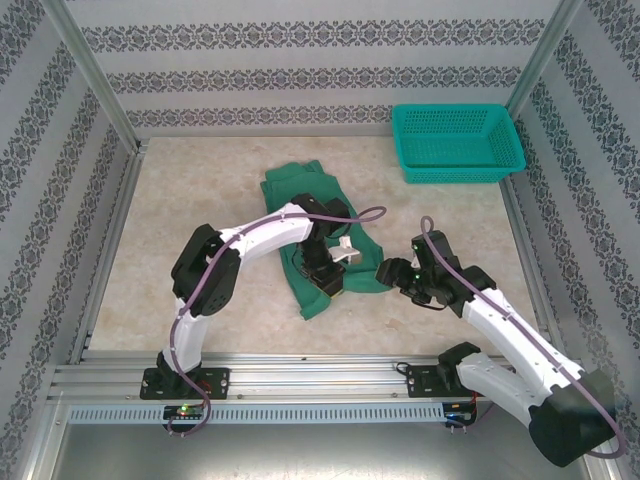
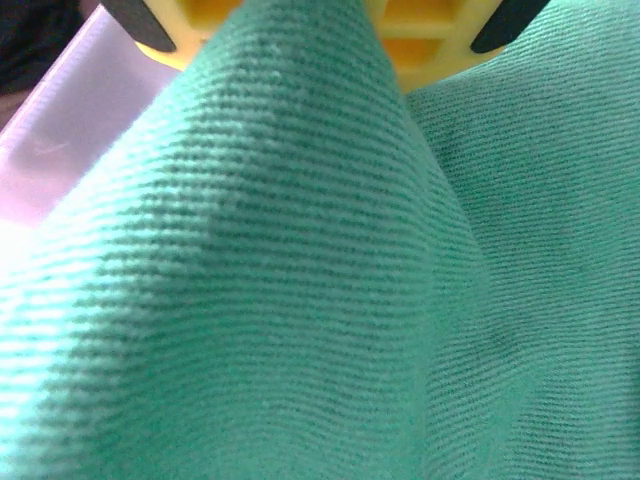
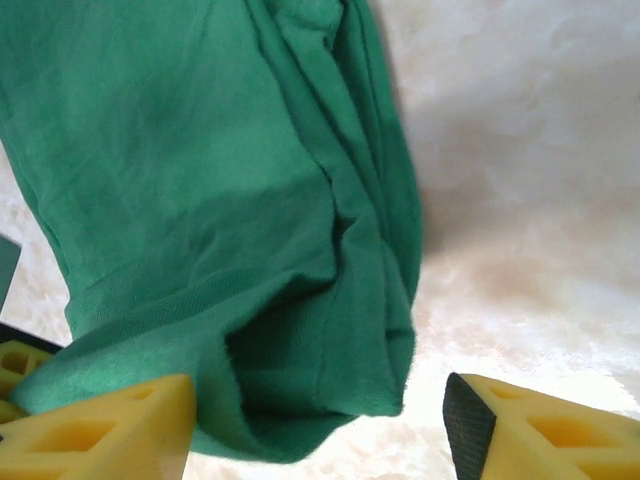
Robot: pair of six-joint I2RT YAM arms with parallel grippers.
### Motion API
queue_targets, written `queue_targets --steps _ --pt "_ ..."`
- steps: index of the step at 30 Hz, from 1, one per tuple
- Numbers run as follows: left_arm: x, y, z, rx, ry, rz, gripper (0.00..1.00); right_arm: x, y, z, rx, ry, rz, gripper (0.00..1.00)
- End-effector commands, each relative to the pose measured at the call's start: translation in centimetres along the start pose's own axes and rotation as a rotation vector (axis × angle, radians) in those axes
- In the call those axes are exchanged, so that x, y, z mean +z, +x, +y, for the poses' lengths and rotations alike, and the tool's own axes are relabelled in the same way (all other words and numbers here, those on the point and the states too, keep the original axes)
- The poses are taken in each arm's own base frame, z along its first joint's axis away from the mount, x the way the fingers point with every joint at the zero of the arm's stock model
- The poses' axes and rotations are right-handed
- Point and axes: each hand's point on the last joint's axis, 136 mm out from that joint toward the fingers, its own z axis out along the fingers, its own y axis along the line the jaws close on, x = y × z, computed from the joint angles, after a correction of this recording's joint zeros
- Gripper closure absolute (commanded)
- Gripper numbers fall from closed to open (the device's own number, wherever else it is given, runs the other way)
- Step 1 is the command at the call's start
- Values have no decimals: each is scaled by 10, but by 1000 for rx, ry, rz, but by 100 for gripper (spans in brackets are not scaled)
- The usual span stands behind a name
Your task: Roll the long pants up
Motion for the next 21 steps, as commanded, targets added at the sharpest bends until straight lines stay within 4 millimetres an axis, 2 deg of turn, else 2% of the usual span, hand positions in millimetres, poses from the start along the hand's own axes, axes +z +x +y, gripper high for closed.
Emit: queue_targets --steps 1,6,15,21 --pt "3 0 -19 1 150 19 84 -2 -5 17 -2 -30 -6 31" --pt "3 0 -15 -4 152 31 84 -9 -5 29 -30 -44 -2 35" --pt "2 4 -10 -20 115 20 85 -5 12 28 12 -43 48 32" --pt "2 -2 -26 -25 217 -31 85 -18 13 26 29 -59 10 32"
